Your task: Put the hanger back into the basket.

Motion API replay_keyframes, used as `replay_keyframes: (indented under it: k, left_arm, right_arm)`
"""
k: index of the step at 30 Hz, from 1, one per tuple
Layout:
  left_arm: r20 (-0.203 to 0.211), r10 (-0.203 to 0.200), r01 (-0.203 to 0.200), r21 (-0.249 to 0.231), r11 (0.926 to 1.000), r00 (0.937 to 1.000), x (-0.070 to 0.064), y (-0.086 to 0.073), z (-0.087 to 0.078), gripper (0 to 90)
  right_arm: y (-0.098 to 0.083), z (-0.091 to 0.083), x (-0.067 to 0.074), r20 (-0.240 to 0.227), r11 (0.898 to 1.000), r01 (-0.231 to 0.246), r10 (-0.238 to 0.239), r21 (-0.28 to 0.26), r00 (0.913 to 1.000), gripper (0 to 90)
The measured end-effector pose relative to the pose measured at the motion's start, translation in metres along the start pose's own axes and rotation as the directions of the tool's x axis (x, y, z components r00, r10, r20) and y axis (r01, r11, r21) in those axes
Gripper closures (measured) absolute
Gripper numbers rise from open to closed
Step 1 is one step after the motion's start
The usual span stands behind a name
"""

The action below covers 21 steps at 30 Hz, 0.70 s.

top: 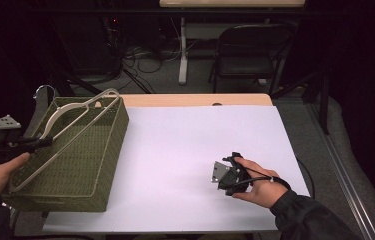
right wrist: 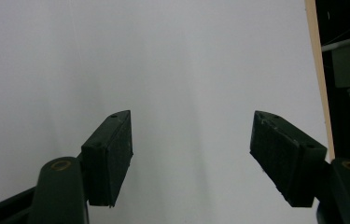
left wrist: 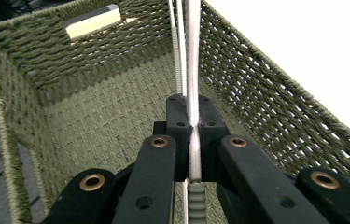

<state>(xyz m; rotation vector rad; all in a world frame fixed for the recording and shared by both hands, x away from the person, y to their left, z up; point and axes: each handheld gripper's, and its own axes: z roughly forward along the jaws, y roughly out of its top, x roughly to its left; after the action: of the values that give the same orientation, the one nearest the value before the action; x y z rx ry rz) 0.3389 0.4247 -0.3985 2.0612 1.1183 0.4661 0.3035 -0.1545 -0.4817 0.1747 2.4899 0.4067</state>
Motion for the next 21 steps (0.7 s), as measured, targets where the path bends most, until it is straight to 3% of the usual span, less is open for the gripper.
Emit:
replay_keyframes:
  k: [3,8,14,17,19,21]
  left_arm:
    - [0.031,0.011,-0.011,-0.01,0.9999,0.9995,0.001,-0.006,-0.002,86.9]
    - [0.035,0.009,-0.008,-0.013,0.9999,0.9993,0.004,-0.018,0.006,86.9]
    - [0.012,0.011,-0.012,0.044,0.999,0.9999,0.007,-0.035,0.023,86.8]
    - [0.008,0.062,-0.063,0.104,0.9926,0.998,0.001,-0.041,0.038,86.7]
    - [-0.03,0.132,-0.126,0.156,0.9796,0.9908,-0.006,-0.039,0.044,86.6]
    - [-0.038,0.155,-0.146,0.169,0.9746,0.9872,-0.01,-0.038,0.049,86.6]
  right_arm:
    - [0.0,0.0,0.0,0.0,1.0,0.0,0.0,0.0,1.0,29.7]
    - [-0.001,0.001,0.0,-0.001,1.0,-0.003,0.003,0.003,1.0,29.7]
    - [0.0,0.002,0.001,-0.004,1.0,0.003,-0.003,0.0,1.0,29.7]
    - [0.001,0.002,0.001,-0.003,1.0,-0.002,0.002,0.004,1.0,29.7]
    - [0.001,0.001,0.002,-0.007,1.0,-0.001,0.001,0.019,1.0,29.7]
    - [0.001,0.002,0.002,-0.003,1.0,0.002,-0.002,0.005,1.0,29.7]
